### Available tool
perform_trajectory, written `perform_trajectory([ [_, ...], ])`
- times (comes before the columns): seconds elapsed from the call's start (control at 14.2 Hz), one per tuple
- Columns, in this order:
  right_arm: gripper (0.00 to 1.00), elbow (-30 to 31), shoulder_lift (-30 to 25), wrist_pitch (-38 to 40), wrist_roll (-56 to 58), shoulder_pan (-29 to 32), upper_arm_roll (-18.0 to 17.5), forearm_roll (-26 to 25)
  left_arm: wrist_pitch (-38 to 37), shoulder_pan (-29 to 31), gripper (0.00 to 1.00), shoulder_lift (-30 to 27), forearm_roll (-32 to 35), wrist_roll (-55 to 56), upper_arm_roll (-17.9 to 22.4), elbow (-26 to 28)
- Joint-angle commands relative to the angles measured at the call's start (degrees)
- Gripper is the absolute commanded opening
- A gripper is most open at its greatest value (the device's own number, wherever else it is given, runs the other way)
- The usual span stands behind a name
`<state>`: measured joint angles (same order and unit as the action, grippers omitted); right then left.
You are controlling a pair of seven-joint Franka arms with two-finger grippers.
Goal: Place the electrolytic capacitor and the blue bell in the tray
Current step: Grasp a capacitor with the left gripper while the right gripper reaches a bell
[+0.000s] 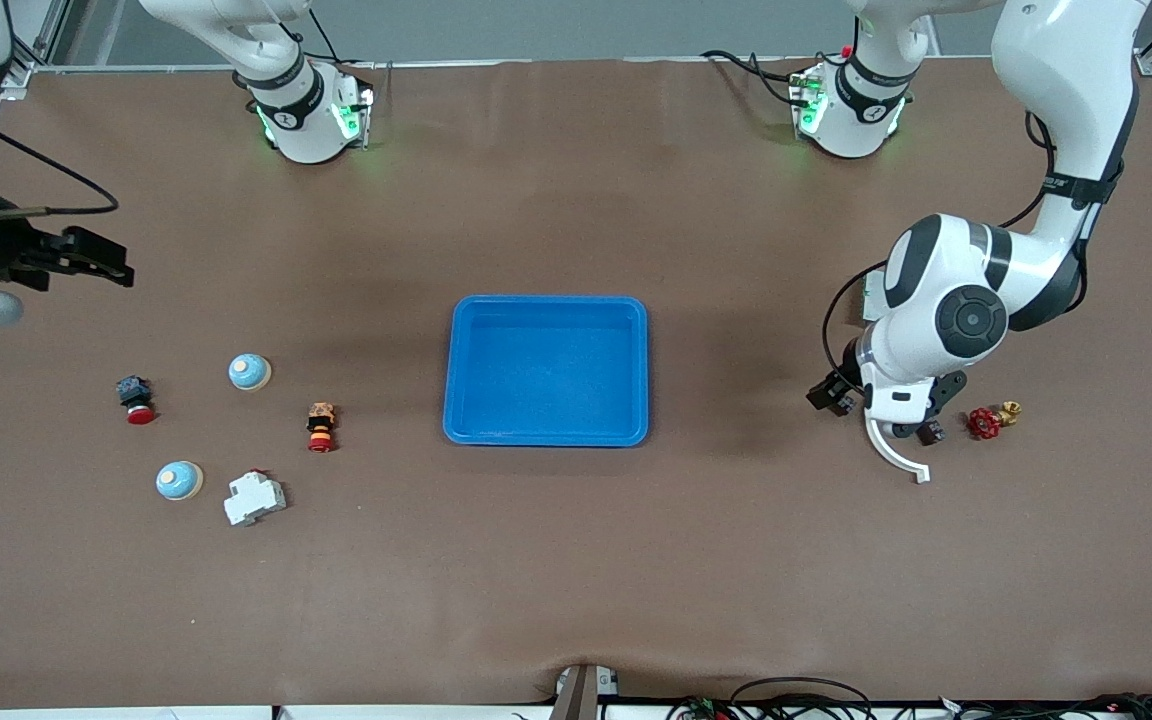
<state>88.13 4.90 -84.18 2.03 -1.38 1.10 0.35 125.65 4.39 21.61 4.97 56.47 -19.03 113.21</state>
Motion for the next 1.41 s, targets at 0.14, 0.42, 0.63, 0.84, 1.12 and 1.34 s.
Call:
perform_trajectory([
  [0.14,1.0,-1.0,4.2,2.3,0.1,0.1,0.2,-1.5,5.7,0.4,1.0,1.7,0.9,1.3,0.4,2.6],
  [0.42,1.0,2.2,6.1,-0.5,0.3,0.8,0.3,-1.5,8.9,3.1,1.0,3.9,1.2,1.3,0.5,3.0],
  [0.63,1.0,6.7,5.9,-5.7,0.4,1.6,0.3,-1.5,10.9,4.0,1.0,5.5,1.2,1.3,0.5,3.0],
  [0.84,1.0,10.8,5.4,-10.6,3.8,2.5,0.4,-1.8,12.1,4.0,0.99,6.2,1.1,1.4,0.5,2.9],
  [1.12,1.0,12.5,5.3,-12.1,4.6,3.4,0.3,-1.8,14.7,4.0,0.84,8.6,1.1,1.3,0.5,2.9],
  [1.34,1.0,20.0,3.3,-21.2,6.7,4.2,0.4,-1.8,15.7,4.0,0.56,9.6,1.1,1.4,0.5,2.9],
])
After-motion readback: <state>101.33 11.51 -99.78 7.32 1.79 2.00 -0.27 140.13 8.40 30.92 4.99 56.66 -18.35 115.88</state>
